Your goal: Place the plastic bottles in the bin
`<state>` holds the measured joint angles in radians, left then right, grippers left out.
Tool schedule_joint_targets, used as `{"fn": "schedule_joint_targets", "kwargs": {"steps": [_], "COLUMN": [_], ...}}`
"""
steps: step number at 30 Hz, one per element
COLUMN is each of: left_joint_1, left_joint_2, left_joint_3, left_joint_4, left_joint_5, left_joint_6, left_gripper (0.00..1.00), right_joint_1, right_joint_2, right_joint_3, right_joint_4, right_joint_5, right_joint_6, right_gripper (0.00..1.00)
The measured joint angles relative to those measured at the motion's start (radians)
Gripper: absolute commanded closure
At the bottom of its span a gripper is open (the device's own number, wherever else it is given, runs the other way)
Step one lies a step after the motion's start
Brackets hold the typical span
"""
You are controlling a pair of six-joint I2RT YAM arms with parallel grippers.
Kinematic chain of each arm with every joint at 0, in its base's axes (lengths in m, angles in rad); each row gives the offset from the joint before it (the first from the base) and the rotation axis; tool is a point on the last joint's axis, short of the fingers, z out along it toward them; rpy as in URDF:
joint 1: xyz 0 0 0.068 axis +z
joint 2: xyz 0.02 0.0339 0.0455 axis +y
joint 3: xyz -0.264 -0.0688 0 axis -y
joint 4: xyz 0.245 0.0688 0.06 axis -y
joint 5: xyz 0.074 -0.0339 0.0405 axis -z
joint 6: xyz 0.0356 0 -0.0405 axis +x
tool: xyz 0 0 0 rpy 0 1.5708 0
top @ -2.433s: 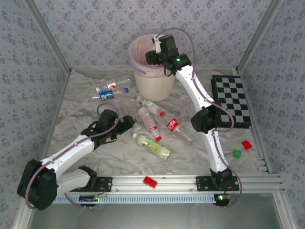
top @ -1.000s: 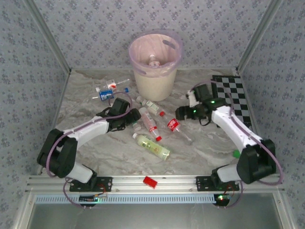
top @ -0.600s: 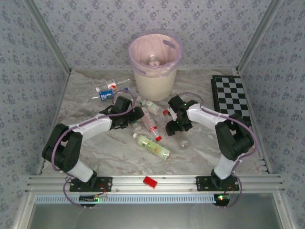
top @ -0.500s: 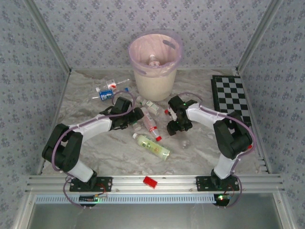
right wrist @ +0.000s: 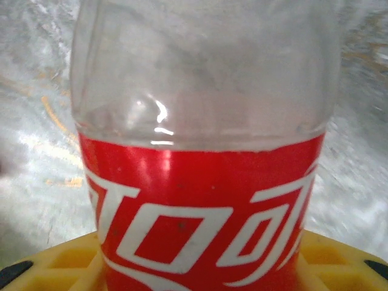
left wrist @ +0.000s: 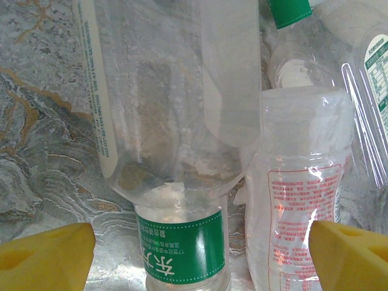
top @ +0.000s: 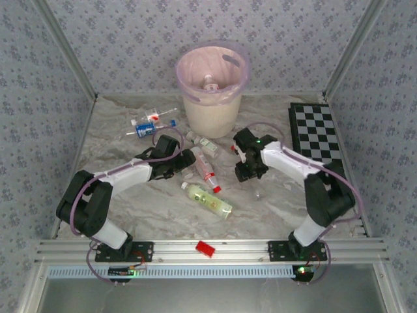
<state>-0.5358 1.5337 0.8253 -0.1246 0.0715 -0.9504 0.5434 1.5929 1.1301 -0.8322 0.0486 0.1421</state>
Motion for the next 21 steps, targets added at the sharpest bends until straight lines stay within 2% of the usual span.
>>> {"fn": "schedule_joint_targets", "kwargs": {"steps": [5,10,13,21], "left_joint_1": [0.006,0.006,-0.001,-0.034], "left_joint_2": [0.022,0.028,0.017,-0.125], "left_joint_3": [0.0,0.002,0.002,-0.037], "left_joint_4": [0.007,-0.006,-0.018,-0.033], "left_joint_5": [0.012,0.008,-0.002,-0.041], "left_joint_6": [0.012,0.04,0.045,0.048], "left_gripper": [0.09,0.09,0.08,0.08], "right_joint_1": [-0.09,-0.236,-0.275,-0.259], "right_joint_2": [-0.174,-0.233,-0.208,0.026], "right_joint_3": [0.066,0.335,0.515,0.923], "right_joint_4": [-0.104,-0.093,-0.022,0.24], "right_joint_5": [-0.009,-0.095,-0.151,-0.269], "right_joint_6": [-0.001,0.0,0.0,0.03], "right_gripper": [0.54,0.65,0.66,0.68]}}
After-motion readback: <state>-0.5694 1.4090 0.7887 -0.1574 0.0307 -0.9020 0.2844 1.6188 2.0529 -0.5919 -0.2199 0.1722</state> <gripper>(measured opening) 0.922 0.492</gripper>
